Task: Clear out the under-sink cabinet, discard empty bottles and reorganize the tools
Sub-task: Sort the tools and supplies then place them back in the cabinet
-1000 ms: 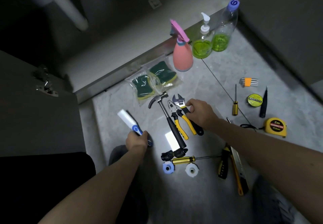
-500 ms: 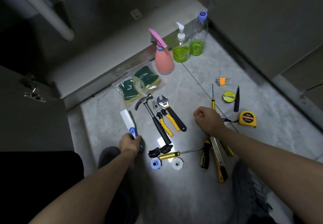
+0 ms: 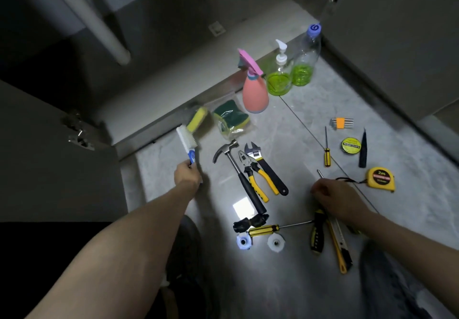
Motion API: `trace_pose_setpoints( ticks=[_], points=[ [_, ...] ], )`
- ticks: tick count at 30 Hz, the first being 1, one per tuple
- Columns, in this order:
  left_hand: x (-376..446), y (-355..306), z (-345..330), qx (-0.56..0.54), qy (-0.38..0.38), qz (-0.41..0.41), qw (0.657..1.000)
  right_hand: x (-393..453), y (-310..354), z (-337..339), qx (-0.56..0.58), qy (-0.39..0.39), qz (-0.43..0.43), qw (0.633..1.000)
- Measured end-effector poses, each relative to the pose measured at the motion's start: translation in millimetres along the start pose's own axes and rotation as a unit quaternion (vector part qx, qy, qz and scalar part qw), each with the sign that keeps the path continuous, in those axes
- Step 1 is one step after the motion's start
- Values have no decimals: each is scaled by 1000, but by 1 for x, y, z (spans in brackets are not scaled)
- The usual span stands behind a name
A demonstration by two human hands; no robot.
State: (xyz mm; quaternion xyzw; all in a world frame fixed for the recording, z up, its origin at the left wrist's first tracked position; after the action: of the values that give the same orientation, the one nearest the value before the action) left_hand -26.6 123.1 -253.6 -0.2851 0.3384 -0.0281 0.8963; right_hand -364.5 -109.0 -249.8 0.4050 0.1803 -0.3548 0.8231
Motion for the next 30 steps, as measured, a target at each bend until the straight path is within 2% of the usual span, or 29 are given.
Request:
trace_pose_setpoints(
  ticks=[6,11,16,20,23,26,30],
  points=[
    [-29,40,-29,35,22,38,998,9,0,-6,-52,19,-7,998],
    [-32,53,-20,-74,-28,67,995,16,15,-7,-73,27,0,997],
    [1,24,3,-169,-36,34,984,15,18,-12,-47,23,21,998],
    [26,5,12,-222,-55,48,972,12,13,-17,-32,35,17,999],
    [41,4,15,-157,-67,62,983,10,9,-20,-55,40,7,998],
    [39,2,14,-72,-72,74,992,4,8,-20,-52,14,18,998],
    [10,-15,3,13,-97,-24,995,-9,5,-11,-44,-44,27,998]
  ],
)
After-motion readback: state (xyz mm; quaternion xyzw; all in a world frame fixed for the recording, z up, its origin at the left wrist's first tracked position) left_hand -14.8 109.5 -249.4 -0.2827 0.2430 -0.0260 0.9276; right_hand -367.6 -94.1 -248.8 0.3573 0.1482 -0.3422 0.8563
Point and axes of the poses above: each hand's wrist, its own x-axis towards the middle knuckle, its own z-axis out of the back of the hand, y = z × x, the point moved 5 cm from there along x, towards the middle knuckle, and after that the axes turned 12 degrees about y, right-handed, at the moved point
